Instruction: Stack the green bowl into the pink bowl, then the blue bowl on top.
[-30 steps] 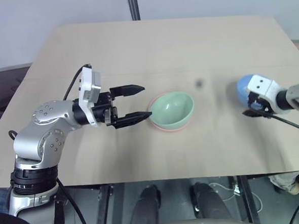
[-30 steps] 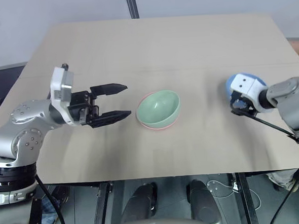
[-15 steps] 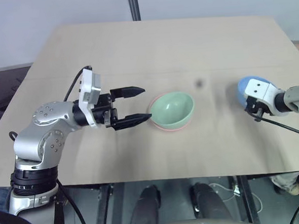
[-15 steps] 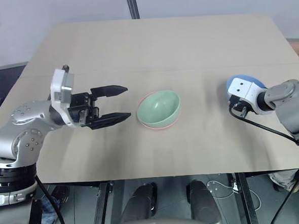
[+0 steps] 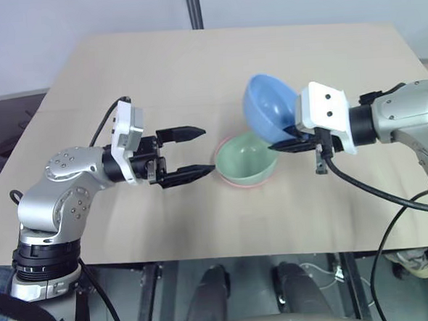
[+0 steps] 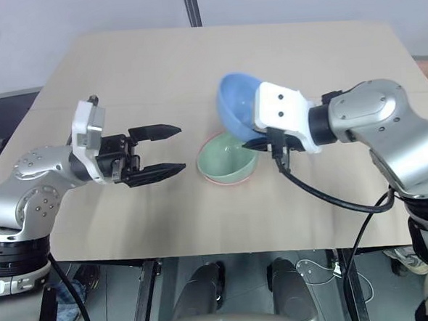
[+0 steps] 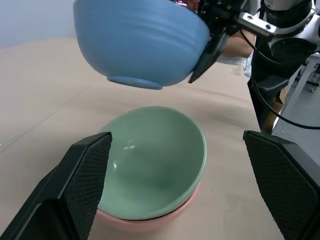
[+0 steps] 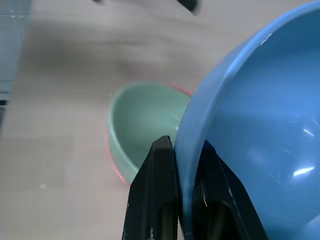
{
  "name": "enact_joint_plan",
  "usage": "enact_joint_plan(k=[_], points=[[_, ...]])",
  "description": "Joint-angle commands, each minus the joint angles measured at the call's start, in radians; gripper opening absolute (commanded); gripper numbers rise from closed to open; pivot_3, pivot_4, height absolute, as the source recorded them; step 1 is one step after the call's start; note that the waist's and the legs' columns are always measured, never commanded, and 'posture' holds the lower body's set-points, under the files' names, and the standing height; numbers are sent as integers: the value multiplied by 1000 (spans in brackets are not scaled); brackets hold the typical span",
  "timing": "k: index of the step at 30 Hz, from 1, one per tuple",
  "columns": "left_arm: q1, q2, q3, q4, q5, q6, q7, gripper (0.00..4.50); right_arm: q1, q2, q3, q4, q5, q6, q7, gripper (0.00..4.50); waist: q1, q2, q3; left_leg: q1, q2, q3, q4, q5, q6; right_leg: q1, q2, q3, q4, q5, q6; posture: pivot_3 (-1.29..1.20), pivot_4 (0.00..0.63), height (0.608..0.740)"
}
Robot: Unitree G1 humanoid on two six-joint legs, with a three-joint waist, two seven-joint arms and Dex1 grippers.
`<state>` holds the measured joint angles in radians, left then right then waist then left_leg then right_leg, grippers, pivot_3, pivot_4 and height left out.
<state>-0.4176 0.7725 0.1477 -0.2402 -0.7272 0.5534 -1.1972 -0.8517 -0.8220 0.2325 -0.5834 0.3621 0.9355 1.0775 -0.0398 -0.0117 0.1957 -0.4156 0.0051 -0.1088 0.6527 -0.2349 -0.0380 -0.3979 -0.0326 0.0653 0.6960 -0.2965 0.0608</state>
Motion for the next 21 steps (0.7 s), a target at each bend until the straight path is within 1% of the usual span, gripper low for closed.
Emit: enact_joint_plan(k=[1,5,11,12,13,15,21], points=[[-12,11,8,4,0,-14,-11,4454,-40,24,64,-43,16,18,-8,38,-2,0,0,0,0,0,0,0,0,0,0,0,0,0,0,0,150,740],[-16,4,0,3,-12,-4,-17,4454,-72,63,140,-36,4,29,-20,38,-4,0,0,0,0,0,0,0,0,0,0,0,0,0,0,0,150,740],[-4,12,2,0,-10,-3,-23,4454,-83,95,160,-40,15,32,-30,38,-2,0,0,0,0,0,0,0,0,0,0,0,0,0,0,0,150,740],[-2,13,2,-2,-11,-2,-23,4454,-83,96,159,-41,15,37,-33,781,-3,0,0,0,0,0,0,0,0,0,0,0,0,0,0,0,150,740],[-1,14,3,-3,-11,-1,-24,4454,-84,98,159,-40,12,42,-39,1051,-3,0,0,0,0,0,0,0,0,0,0,0,0,0,0,0,150,740],[1,15,4,-5,-10,0,-25,4454,-84,99,157,-36,9,49,-50,1980,-3,0,0,0,0,0,0,0,0,0,0,0,0,0,0,0,150,740],[-2,14,7,0,3,-6,-11,4454,-53,44,120,-36,28,47,-33,1980,-3,0,0,0,0,0,0,0,0,0,0,0,0,0,0,0,150,740]])
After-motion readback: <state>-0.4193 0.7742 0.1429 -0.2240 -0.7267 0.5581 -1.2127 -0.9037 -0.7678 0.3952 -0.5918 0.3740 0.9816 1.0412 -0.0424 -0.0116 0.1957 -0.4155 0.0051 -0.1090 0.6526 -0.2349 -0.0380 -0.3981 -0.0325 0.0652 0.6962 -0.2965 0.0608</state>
